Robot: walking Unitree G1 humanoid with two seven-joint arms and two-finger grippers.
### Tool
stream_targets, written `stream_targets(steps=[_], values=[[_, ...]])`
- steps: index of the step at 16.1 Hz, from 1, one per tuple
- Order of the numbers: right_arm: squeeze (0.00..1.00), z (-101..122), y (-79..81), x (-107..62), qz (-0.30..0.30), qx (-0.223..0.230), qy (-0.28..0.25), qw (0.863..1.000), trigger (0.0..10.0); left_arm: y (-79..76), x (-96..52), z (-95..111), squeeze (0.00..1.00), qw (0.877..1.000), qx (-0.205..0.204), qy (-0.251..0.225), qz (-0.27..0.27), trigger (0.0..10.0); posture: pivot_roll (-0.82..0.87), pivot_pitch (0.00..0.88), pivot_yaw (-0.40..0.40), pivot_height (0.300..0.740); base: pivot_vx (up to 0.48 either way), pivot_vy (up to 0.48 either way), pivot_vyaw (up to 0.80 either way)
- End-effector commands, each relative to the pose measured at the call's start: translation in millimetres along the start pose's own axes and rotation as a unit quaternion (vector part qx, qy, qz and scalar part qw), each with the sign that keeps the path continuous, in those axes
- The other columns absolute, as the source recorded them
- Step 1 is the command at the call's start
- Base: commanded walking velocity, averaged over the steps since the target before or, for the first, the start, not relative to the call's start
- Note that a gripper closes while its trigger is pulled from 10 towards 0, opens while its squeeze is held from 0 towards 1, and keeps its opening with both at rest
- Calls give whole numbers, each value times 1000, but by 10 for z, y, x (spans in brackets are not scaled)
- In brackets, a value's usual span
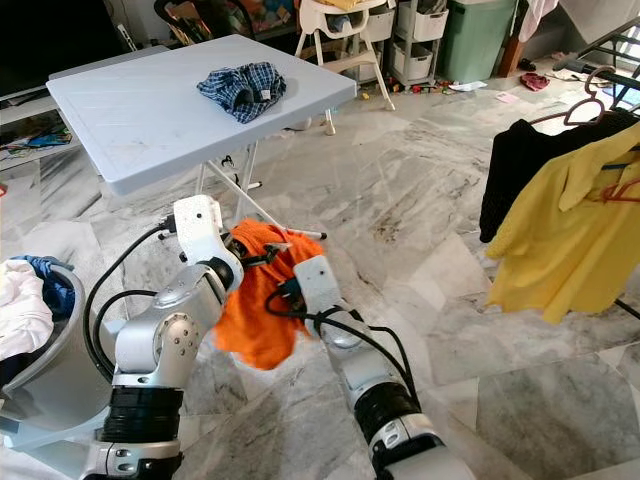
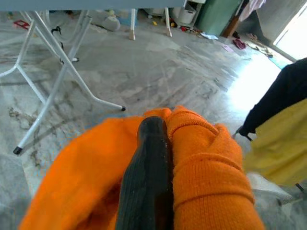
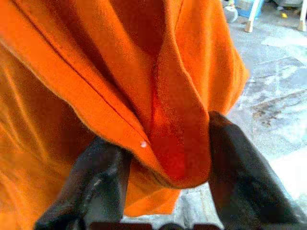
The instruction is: Hang hanger
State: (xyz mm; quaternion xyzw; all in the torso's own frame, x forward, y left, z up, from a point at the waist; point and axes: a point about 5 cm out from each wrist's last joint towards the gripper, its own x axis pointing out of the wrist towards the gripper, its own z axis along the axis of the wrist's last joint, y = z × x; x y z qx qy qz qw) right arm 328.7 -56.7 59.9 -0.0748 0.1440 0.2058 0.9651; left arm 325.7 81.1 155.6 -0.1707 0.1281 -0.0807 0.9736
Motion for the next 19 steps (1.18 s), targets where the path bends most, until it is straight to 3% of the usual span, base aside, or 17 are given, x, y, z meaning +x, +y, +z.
stream_targets(steps=[1,4,8,10,12,17,19], values=[[0,88,-22,28,-9,7,-15,1000,0,-20,-26,61,0,1000,2,-12,-8,0,-24,0,86,740,0,0,0],[0,127,-219,15,-40,12,-31,999,0,41,-25,49,0,1000,24,-12,-10,0,-26,0,86,740,0,0,0],[0,170,-580,-78,-72,-3,-48,996,0,205,-43,-80,0,989,140,-7,-51,0,-31,0,74,740,0,0,0],[0,214,-694,-133,-61,-25,-61,996,0,265,-61,-137,0,981,179,-4,-70,0,-38,0,66,740,0,0,0],[0,216,-854,-212,-54,-38,-64,996,0,295,-62,-144,0,978,190,-11,-81,0,-50,0,63,740,0,0,0],[0,180,-906,-275,-48,-34,-61,996,0,195,-32,-163,0,973,201,-22,-110,0,-61,0,60,740,0,0,0],[0,251,-876,-294,-33,-15,-81,996,0,189,-53,-253,0,963,230,-10,-138,0,-63,0,62,740,0,0,0]])
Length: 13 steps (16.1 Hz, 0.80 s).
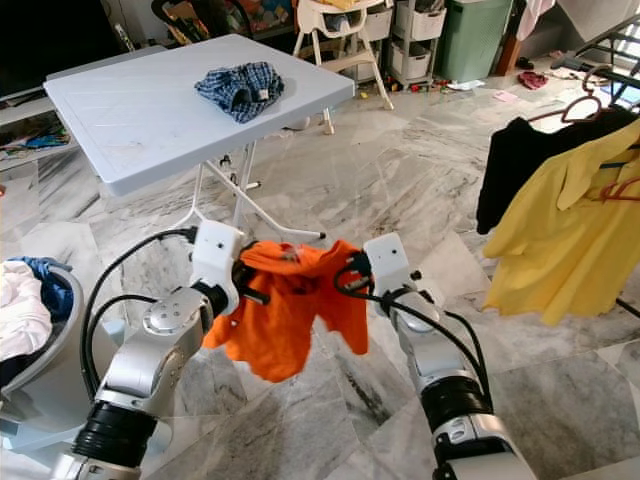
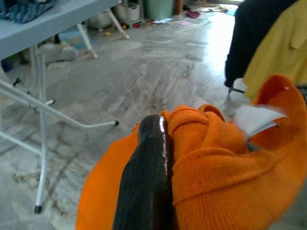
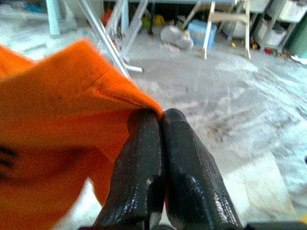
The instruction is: Hang hanger
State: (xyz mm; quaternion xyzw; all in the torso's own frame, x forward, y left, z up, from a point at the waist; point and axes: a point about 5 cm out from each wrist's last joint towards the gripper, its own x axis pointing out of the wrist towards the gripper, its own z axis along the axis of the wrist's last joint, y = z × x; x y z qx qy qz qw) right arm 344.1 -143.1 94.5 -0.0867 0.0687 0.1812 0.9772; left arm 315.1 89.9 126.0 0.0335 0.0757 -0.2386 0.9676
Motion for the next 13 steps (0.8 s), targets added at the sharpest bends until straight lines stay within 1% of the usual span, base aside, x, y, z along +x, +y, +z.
stream_targets(steps=[1,2,3,4,5,7,8,9,10,13], values=[[0,202,-34,3,2,15,-42,999,0,46,-35,-140,0,998,55,22,-17,1529,-68,0,62,740,0,0,0],[0,256,-52,1,0,19,-52,998,0,56,-45,-183,0,997,65,29,-20,1373,-70,0,62,740,0,0,0],[0,352,-79,-2,-3,25,-71,997,0,63,-62,-263,0,996,74,45,-27,980,-71,0,62,740,0,0,0],[0,395,-88,-4,-4,27,-78,997,0,63,-71,-303,0,995,76,54,-32,980,-71,0,62,740,0,0,0],[0,559,-115,-11,-10,29,-107,994,0,87,-84,-401,0,992,98,72,-33,0,-77,0,64,740,0,0,0],[0,682,-106,-16,-9,31,-128,991,0,82,-76,-433,0,992,96,79,-31,0,-78,0,64,740,0,0,0],[0,725,-86,-20,-5,33,-132,991,0,57,-72,-471,0,990,100,86,-39,0,-78,0,63,740,0,0,0],[0,737,-79,-22,-3,33,-133,991,0,43,-71,-491,0,990,101,90,-44,510,-78,0,63,740,0,0,0],[0,762,-68,-25,-1,34,-137,990,0,8,-77,-519,0,989,102,91,-53,0,-78,0,64,740,0,0,0],[0,798,-56,-35,2,35,-140,990,0,-39,-59,-530,0,990,98,88,-56,0,-79,0,59,740,0,0,0]])
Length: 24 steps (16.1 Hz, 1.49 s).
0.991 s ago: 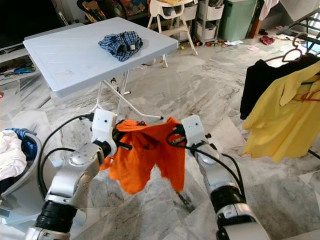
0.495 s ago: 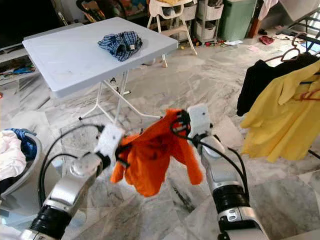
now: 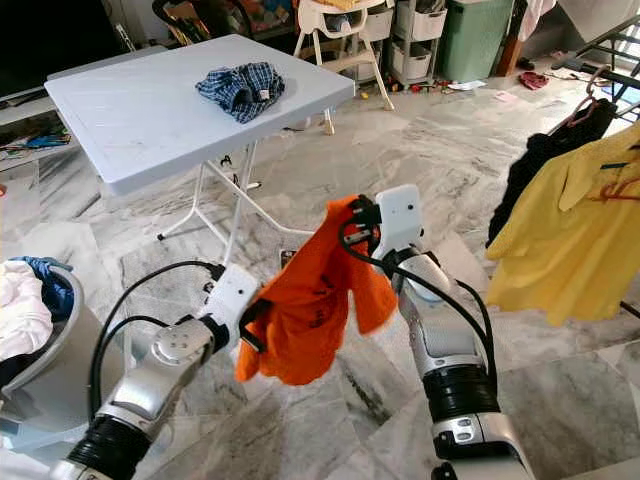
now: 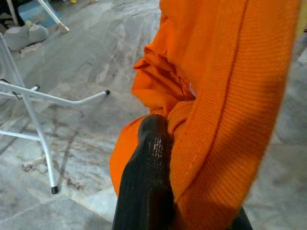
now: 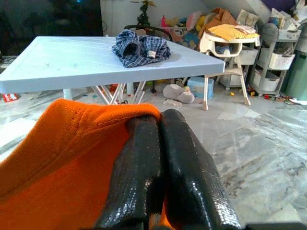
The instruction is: Hang hanger
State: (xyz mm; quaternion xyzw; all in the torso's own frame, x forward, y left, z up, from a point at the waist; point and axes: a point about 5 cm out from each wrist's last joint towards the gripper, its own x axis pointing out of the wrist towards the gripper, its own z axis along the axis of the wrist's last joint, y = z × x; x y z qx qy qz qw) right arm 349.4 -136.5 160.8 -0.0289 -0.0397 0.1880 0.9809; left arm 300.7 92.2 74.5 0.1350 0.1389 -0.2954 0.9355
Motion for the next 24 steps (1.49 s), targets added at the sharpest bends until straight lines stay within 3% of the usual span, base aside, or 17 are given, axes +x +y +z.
stream_targets(steps=[1,3,5,9,10,11,12,16,20,24], values=[[0,137,14,31,6,-2,-21,1000,0,26,12,16,0,1000,8,-3,4,0,-81,0,58,740,0,0,0],[0,100,19,10,16,-15,-5,1000,0,79,29,87,0,1000,6,-17,10,0,-81,0,59,740,0,0,0],[0,-58,13,-42,42,-50,47,997,0,163,30,175,0,999,11,-28,17,0,-81,0,62,740,0,0,0],[0,-398,-5,-191,76,-56,135,986,0,262,26,331,0,998,20,-49,24,0,-72,0,67,740,0,0,0],[0,-504,28,-242,101,-67,165,979,2275,268,24,371,0,998,20,-55,24,0,-70,0,67,740,0,0,0],[0,-591,35,-284,112,-97,188,971,10000,276,19,399,0,998,21,-59,25,0,-66,0,69,740,0,0,0],[1000,-638,47,-316,122,-105,199,967,10000,290,15,428,0,997,21,-63,26,0,-64,0,68,740,0,0,0],[1000,-735,210,-463,212,-96,221,947,10000,329,5,502,0,996,10,-76,36,0,-55,0,70,740,0,0,0],[1000,-809,245,-574,260,-135,243,925,10000,323,0,618,0,995,-23,-90,40,0,-50,0,76,740,0,0,0],[1000,-796,290,-464,193,-118,216,950,10000,320,-10,695,0,994,-29,-99,39,0,-46,0,86,740,0,0,0]])
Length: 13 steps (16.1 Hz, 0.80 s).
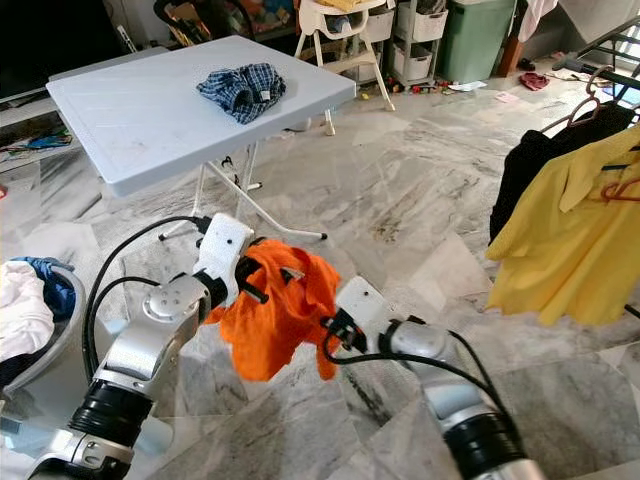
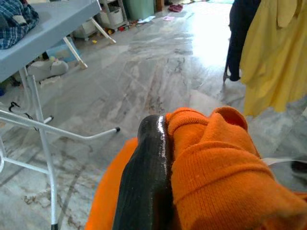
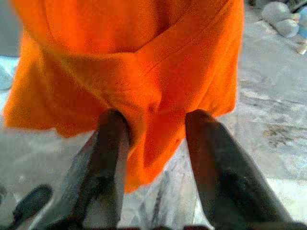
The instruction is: Hang hanger
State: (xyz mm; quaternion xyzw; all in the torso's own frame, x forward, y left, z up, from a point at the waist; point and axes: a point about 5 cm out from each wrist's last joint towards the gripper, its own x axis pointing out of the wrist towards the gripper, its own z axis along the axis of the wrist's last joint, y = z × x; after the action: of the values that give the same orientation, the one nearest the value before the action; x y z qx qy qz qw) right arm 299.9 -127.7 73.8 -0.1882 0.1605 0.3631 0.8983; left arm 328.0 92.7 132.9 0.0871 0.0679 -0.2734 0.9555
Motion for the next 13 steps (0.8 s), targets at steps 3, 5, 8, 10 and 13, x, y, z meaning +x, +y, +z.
stream_targets(steps=[3,5,8,10,13], values=[[1000,-12,239,127,-22,87,-17,996,10000,34,-3,117,0,1000,-4,-16,7,0,-48,0,90,740,0,0,0],[1000,-43,412,140,2,86,-13,996,10000,34,-4,123,0,1000,-7,-16,7,0,-49,0,93,740,0,0,0],[1000,-75,567,165,6,92,-8,996,10000,44,9,135,0,1000,-8,-14,10,0,-51,0,94,740,0,0,0],[1000,-80,558,186,-21,84,-2,996,10000,51,17,161,0,1000,-10,-15,12,0,-49,0,95,740,0,0,0],[1000,-52,556,268,-64,98,3,993,10000,40,13,201,0,1000,-14,-19,12,0,-43,0,97,740,0,0,0]])
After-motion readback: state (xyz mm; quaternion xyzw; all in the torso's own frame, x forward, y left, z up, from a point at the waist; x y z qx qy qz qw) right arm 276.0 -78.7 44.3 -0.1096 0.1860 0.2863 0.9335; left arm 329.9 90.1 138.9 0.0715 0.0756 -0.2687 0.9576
